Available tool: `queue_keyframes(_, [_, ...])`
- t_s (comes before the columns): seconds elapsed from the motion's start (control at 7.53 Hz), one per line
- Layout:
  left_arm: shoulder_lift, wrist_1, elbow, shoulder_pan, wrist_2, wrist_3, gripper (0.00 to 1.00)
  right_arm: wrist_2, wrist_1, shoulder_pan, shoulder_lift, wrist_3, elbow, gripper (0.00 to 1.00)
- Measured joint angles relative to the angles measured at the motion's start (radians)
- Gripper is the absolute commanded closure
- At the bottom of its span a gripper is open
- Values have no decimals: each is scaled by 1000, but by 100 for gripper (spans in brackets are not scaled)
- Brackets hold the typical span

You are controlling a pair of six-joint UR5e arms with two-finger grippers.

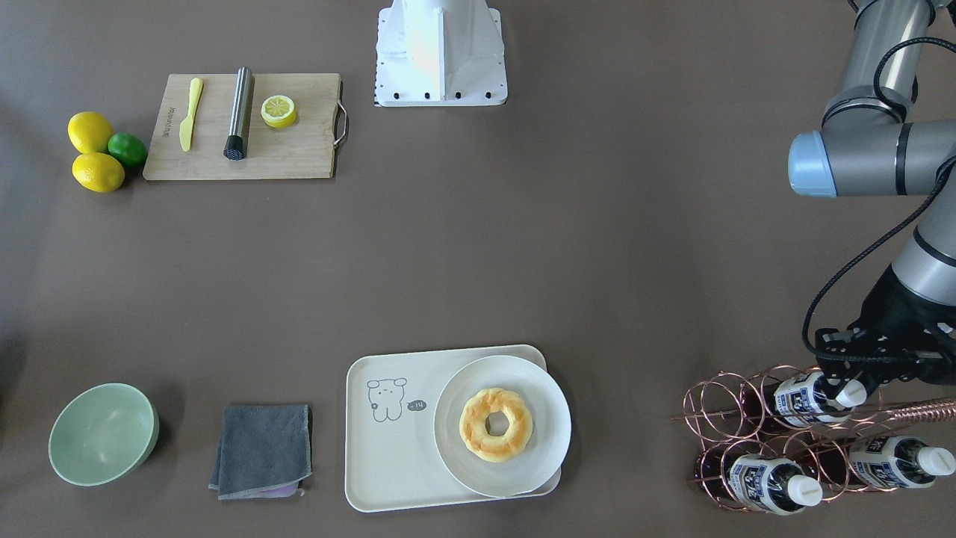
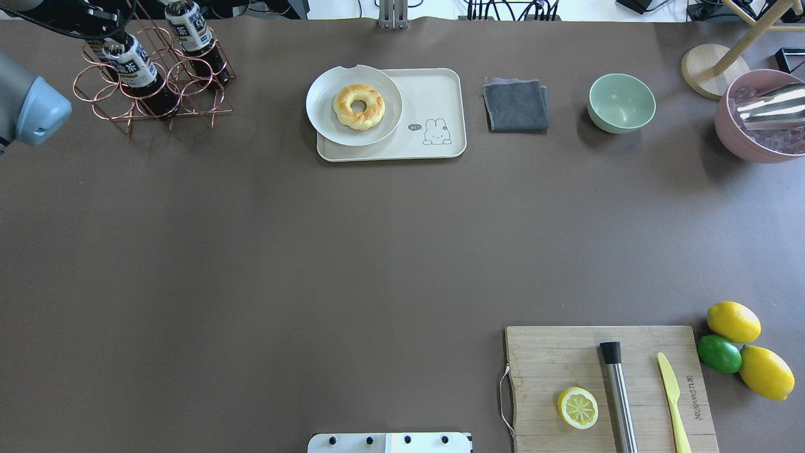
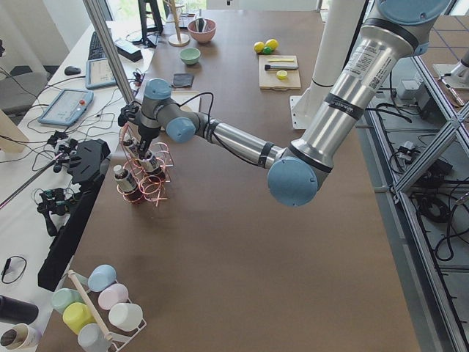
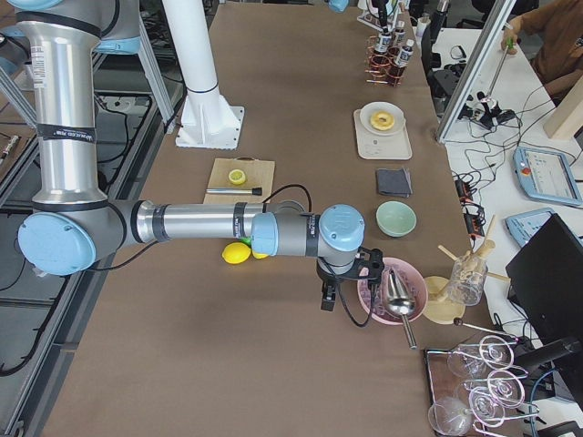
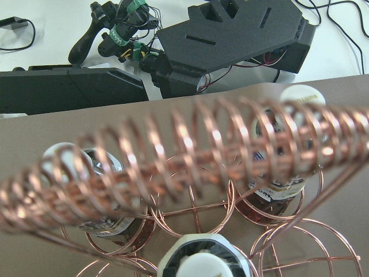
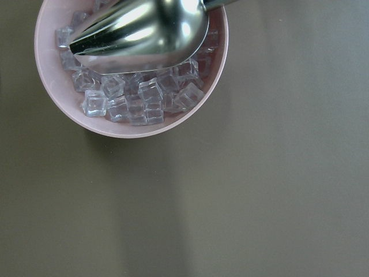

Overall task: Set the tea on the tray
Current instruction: 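Lift the tea bottle out of the rack with the left gripper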

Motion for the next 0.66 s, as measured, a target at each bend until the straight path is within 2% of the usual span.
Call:
queue_keyframes(0.4, [-5,10,-28,-56,-100,1,100,1,0,0,-1,0,3,0])
queue_keyframes(0.66, [-1,44,-105,-69,-116,1,100,1,0,1,-1,0,1,0])
